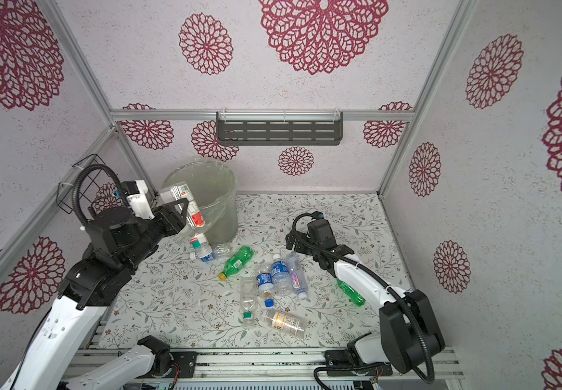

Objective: Throw the plastic bottles in the bin
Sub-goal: Throw the plastic bottle into the trash bin.

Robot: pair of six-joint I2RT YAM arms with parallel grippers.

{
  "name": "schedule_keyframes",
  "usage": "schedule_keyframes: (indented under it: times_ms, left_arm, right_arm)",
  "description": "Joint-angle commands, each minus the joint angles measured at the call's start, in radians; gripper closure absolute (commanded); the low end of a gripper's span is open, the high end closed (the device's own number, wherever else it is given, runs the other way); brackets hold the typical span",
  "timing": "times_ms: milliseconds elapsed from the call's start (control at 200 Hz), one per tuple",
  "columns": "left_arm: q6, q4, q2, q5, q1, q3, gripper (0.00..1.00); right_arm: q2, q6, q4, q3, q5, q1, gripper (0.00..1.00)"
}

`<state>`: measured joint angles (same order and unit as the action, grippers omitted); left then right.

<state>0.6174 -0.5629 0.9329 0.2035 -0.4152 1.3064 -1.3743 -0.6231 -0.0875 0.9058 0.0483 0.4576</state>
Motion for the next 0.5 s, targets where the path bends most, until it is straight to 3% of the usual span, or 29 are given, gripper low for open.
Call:
schedule_keyframes:
  times_ms: [0, 270, 495]
  left_arm:
    - [0.024, -0.075, -0.026, 0.058, 0.010, -0.024, 0.43]
    - [0.028, -0.099, -0.046, 0.107, 0.022, -0.008, 0.43]
    - [0.016, -0.061, 0.113, 0.095, 0.111, 0.166, 0.45]
  right_arm:
    - [-0.003, -0.020, 0.020, 0.021, -0.005, -0.009, 0.01]
    - [-0.014, -0.023, 0.019, 0.030, -0.001, -0.010, 0.01]
    - [-0.012, -0.029, 0.022, 0.036, 0.003, -0.010, 0.01]
